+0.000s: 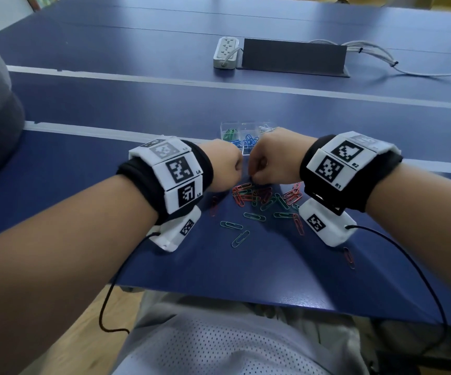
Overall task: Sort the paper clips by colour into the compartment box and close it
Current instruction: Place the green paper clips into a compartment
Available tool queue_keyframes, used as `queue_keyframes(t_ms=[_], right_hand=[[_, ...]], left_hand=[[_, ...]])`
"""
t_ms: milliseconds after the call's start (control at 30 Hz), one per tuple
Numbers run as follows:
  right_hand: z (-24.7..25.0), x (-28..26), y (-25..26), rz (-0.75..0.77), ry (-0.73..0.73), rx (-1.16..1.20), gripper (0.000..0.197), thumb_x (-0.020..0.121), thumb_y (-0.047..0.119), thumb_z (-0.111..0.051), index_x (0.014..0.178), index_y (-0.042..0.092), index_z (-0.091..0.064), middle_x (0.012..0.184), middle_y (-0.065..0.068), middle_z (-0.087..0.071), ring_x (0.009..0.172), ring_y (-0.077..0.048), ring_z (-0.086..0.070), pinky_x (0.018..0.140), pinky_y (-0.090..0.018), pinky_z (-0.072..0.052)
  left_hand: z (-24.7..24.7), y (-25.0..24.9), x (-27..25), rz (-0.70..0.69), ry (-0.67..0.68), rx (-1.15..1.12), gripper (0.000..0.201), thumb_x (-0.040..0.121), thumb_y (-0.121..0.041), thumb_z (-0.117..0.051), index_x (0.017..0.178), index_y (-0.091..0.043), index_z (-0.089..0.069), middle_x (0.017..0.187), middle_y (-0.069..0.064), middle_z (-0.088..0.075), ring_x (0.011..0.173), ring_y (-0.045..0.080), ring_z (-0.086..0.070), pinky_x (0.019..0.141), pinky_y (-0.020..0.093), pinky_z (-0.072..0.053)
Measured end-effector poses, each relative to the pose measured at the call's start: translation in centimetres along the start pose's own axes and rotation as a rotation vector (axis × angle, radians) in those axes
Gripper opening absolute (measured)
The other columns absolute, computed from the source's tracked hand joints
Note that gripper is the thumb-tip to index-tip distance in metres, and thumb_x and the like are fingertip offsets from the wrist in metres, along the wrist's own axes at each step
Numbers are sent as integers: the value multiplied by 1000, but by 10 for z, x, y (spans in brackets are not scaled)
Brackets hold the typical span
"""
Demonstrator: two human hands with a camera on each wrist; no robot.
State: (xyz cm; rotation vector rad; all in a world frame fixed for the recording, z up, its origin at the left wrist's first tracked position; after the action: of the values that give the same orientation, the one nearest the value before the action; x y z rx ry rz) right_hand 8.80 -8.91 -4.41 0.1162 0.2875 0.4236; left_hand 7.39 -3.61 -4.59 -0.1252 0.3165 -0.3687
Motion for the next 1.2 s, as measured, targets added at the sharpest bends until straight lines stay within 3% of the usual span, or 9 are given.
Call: queue_keyframes(t_ms=[133, 233, 400, 567, 667, 800, 1000, 1100, 1200], right_hand=[[-2, 2, 1, 9, 13, 16, 20, 73, 28, -73, 91, 21, -77, 85, -6, -73, 83, -26, -65, 79, -32, -55], [-4, 4, -1, 12, 10, 10, 16, 72, 29, -72, 85, 22, -78, 81, -7, -73, 80, -27, -65, 79, -35, -56], [-4, 0, -10, -25, 35, -22, 14, 77, 29, -69, 85, 20, -75, 74, 1, -64, 74, -18, -57, 72, -25, -49], [1, -1, -6, 3, 9, -24, 12, 76, 26, -68, 85, 20, -74, 76, 0, -66, 77, -20, -59, 75, -28, -53], [1, 0, 3, 34, 2, -42, 13, 77, 27, -69, 85, 19, -75, 74, 1, -63, 74, -19, -56, 73, -27, -51], [1, -2, 8, 56, 14, -117, 21, 80, 28, -63, 86, 11, -74, 83, -7, -71, 81, -27, -63, 76, -33, -55], [3, -3, 13, 83, 6, -105, 19, 78, 22, -62, 89, 13, -75, 86, -6, -73, 85, -27, -65, 74, -28, -51], [-1, -2, 16, 88, 12, -137, 20, 75, 25, -64, 86, 12, -74, 85, -8, -73, 83, -28, -66, 71, -29, -53], [-6, 0, 14, 71, 31, -159, 27, 72, 31, -65, 83, 7, -73, 83, -12, -73, 82, -31, -66, 71, -33, -57]], left_hand=[[-9, -2, 8, 4, 79, -19, 21, 83, -32, -53, 93, -16, -62, 92, 3, -66, 84, 24, -58, 76, 29, -48], [-10, -4, 12, -15, 70, 5, 23, 78, -36, -66, 95, -20, -67, 85, -1, -64, 80, 21, -56, 69, 27, -42], [-3, 4, 12, -12, 57, -29, 11, 78, -25, -71, 89, -24, -71, 63, -9, -49, 68, 11, -49, 54, 20, -36], [4, 15, 9, -7, 22, -37, 9, 80, -20, -67, 87, -26, -68, 62, -9, -44, 57, 5, -43, 54, 21, -33], [2, 16, 8, 10, 40, 19, 11, 75, -28, -75, 81, -26, -67, 63, -9, -47, 62, 8, -45, 51, 22, -33], [4, 24, 9, 50, 12, 68, 20, 72, -32, -78, 87, -21, -71, 71, -5, -53, 77, 15, -50, 64, 25, -37], [6, 35, 3, 87, -32, 76, 22, 74, -34, -76, 88, -18, -73, 78, 0, -58, 77, 18, -50, 63, 26, -38], [6, 31, 0, 72, -32, 77, 15, 77, -32, -71, 84, -19, -74, 76, -1, -59, 75, 17, -52, 57, 23, -38], [5, 30, -2, 72, -22, 96, 13, 78, -31, -66, 81, -19, -72, 69, -4, -56, 75, 18, -53, 62, 25, -40]])
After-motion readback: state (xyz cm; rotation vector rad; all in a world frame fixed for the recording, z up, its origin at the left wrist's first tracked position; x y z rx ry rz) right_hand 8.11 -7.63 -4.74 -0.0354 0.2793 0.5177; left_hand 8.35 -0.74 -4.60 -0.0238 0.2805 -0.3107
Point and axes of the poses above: each hand's wrist, its own x-axis towards the middle knuckle, its own z-axis out of the back of the hand, y = z × x, the point moved 10 cm from there along x, towards the middle knuckle
